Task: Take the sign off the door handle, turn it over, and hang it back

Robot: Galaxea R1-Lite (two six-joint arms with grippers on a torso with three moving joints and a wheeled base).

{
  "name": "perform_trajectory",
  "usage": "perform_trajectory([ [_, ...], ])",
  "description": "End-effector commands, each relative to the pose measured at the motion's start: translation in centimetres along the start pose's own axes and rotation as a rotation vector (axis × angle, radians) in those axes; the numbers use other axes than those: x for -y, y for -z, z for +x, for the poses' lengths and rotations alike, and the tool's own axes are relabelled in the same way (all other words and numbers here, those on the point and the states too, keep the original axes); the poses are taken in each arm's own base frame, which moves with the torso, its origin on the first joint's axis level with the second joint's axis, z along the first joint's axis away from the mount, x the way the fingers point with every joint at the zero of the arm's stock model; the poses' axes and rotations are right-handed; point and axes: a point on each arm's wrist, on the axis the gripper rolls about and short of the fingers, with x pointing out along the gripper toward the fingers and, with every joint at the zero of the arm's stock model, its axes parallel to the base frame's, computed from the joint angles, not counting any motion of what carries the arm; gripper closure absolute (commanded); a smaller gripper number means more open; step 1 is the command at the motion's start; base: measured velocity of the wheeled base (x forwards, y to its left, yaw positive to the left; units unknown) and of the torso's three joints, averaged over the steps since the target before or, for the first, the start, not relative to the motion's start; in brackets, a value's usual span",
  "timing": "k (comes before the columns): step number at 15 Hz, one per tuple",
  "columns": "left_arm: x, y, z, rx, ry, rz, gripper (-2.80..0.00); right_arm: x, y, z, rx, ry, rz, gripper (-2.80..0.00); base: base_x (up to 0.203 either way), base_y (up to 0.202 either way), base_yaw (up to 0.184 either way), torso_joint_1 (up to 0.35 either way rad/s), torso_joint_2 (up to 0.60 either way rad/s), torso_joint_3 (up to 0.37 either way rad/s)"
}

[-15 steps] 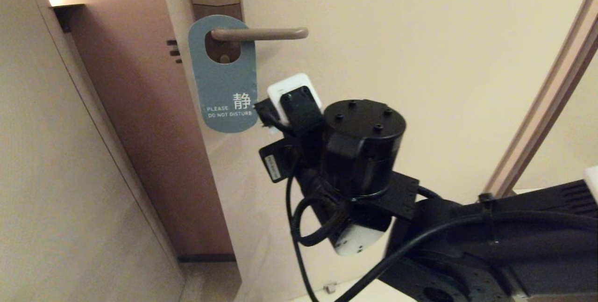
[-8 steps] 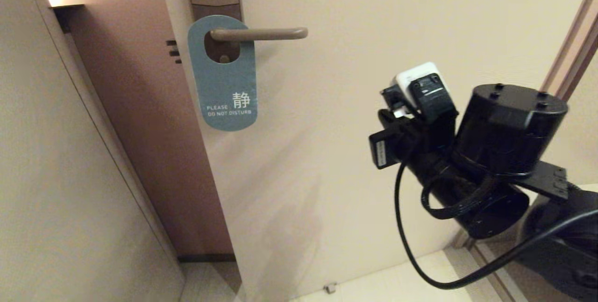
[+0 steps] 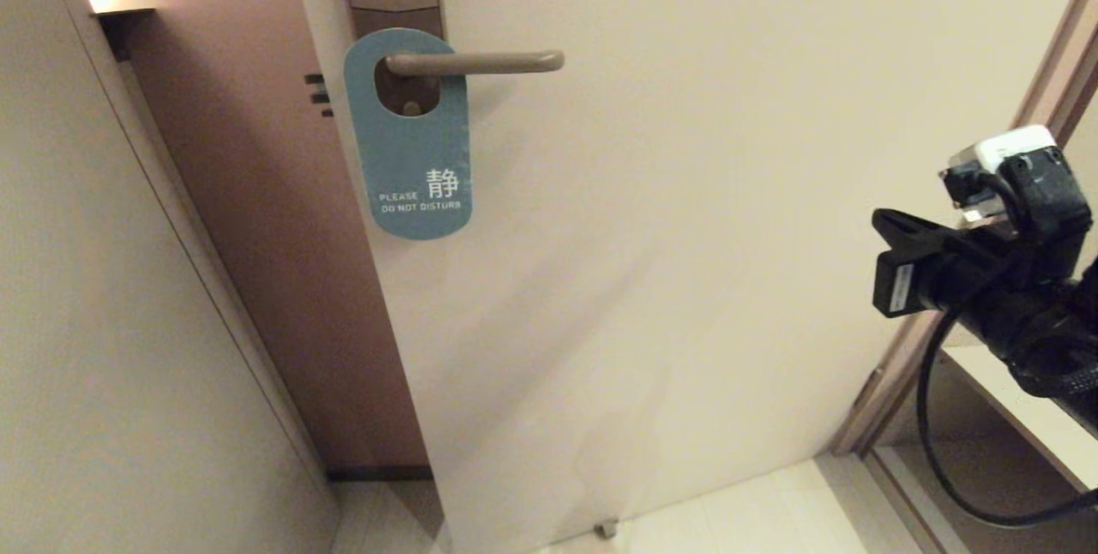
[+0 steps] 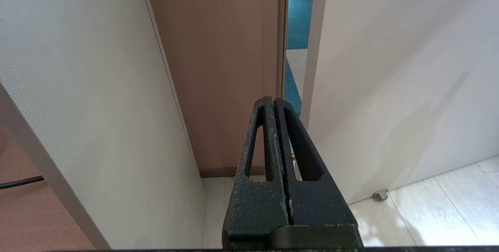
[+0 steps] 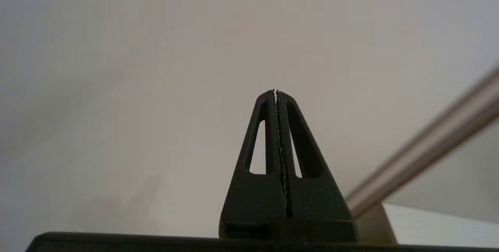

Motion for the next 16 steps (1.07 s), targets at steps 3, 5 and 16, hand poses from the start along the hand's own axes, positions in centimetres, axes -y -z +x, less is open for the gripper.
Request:
perform_trajectory([
  [3, 0.0, 0.0, 0.0, -0.001, 0.0, 0.0, 0.0, 2.8, 1.2, -3.7, 0.025, 0.023, 0.01, 0.0, 0.0, 0.0, 0.0, 0.0, 0.0, 0.0],
  [5, 0.0, 0.0, 0.0, -0.001, 0.0, 0.0, 0.0, 3.4, 3.4, -6.1, -0.002, -0.005, 0.008, 0.0, 0.0, 0.0, 0.0, 0.0, 0.0, 0.0],
  [16, 0.0, 0.0, 0.0, -0.001, 0.0, 0.0, 0.0, 4.3, 11.5, -18.0, -0.071, -0.04, 0.159, 0.0, 0.0, 0.0, 0.0, 0.0, 0.0, 0.0],
])
